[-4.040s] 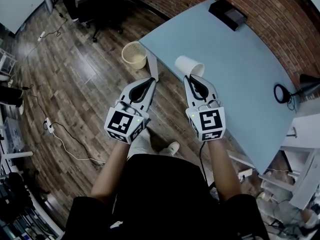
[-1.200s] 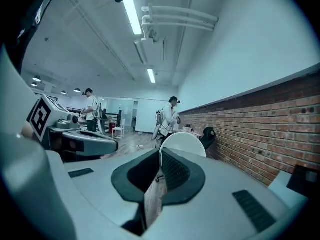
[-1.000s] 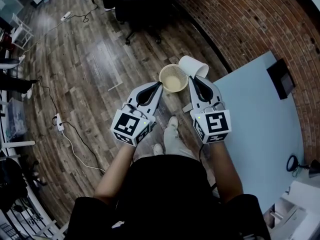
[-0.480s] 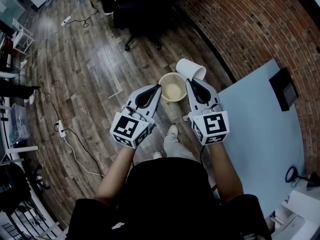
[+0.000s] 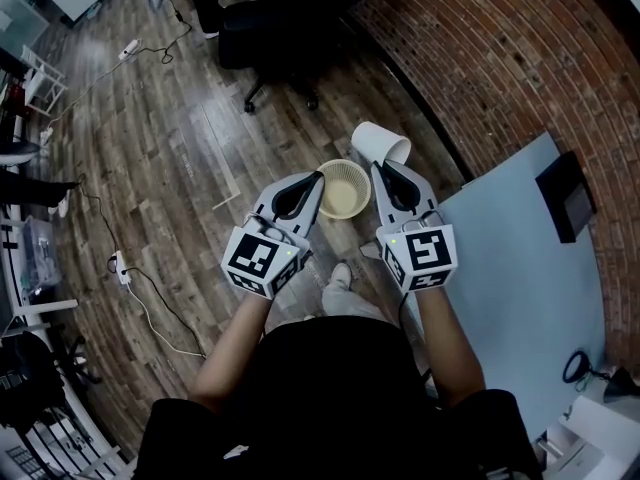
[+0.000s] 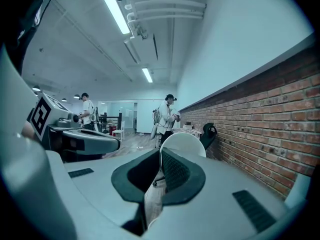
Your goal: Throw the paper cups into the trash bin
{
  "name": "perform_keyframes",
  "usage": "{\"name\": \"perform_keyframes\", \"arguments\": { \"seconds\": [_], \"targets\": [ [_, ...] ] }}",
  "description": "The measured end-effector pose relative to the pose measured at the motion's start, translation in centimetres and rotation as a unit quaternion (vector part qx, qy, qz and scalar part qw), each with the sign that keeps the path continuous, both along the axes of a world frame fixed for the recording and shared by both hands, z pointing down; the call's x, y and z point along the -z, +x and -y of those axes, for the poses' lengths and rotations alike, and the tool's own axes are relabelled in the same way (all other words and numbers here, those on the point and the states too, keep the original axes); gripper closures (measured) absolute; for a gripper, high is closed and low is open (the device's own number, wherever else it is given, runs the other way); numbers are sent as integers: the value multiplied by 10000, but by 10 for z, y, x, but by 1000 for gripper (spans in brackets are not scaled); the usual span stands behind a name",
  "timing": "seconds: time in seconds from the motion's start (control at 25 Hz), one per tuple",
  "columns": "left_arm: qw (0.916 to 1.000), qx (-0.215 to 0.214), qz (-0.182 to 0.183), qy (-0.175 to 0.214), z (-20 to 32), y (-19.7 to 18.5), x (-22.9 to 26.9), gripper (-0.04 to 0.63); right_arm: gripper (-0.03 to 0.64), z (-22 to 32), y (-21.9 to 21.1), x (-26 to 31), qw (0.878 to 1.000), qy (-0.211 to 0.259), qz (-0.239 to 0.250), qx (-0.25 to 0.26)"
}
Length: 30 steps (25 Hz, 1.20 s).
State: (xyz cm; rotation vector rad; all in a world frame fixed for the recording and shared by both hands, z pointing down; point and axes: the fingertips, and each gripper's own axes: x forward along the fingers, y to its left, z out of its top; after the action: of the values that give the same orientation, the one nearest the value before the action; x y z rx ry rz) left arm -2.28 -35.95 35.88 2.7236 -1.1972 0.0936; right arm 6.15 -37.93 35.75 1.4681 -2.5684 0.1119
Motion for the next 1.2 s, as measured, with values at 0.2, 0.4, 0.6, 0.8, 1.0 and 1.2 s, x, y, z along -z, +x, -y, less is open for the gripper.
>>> {"name": "perform_keyframes", "arguments": {
  "seconds": [0.2,0.4,0.6,0.8,1.0,1.2],
  "targets": [
    [9999,64,82,-31,18,12,-4,587,600,21,12,-8,9999,-52,92,55],
    [9996,277,84,-73,33,16,-9,586,600,34,19,-19,9996,-167,99,209],
    [9990,396,54,-191,36,15,-16,586,600,39,24,-27,9994,-280,119,180],
    [9989,401,74,-211,42,17,-18,586,600,42,27,-32,9992,-334,135,162],
    [9992,300,68,-250,49,11,-27,586,600,47,25,-36,9993,-351,121,-2],
    [9993,178,18,-318,63,6,-36,586,600,56,23,-46,9988,-422,43,-223]
  ]
}}
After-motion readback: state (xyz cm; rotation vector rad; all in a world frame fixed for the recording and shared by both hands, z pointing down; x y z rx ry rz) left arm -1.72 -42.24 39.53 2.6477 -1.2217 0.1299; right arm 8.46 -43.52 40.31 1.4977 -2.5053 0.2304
